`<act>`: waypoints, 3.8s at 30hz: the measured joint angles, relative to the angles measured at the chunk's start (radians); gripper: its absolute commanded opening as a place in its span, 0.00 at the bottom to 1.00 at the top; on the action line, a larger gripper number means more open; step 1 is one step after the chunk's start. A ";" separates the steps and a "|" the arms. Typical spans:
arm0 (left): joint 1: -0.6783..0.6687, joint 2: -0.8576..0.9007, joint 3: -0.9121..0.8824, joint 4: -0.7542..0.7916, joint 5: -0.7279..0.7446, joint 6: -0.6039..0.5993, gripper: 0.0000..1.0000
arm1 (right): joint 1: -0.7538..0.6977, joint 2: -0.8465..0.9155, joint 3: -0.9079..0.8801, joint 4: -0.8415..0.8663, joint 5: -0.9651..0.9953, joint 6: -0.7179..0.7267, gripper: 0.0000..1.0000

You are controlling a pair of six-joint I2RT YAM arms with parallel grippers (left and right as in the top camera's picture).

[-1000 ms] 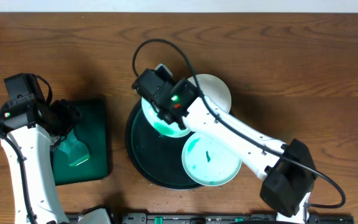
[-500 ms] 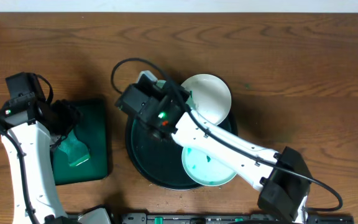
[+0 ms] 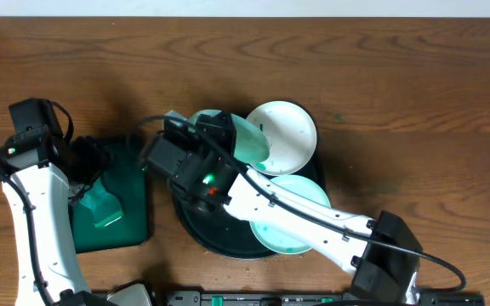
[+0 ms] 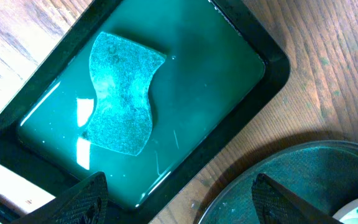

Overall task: Clean dirty plates on tray and stack at the side
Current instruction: 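Lift the top-right white plate off the tray with the right gripper, then carry the plate to the right side of the table and set it down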

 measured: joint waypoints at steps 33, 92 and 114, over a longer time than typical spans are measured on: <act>0.000 0.000 0.000 0.000 0.000 0.000 0.75 | 0.046 0.000 0.000 0.008 0.060 -0.216 0.01; 0.000 0.000 0.000 -0.011 0.000 0.004 0.75 | -0.283 -0.007 0.004 -0.130 -0.709 0.390 0.01; 0.000 0.000 0.000 -0.011 0.000 0.004 0.75 | -1.257 -0.148 0.048 -0.301 -1.250 0.772 0.01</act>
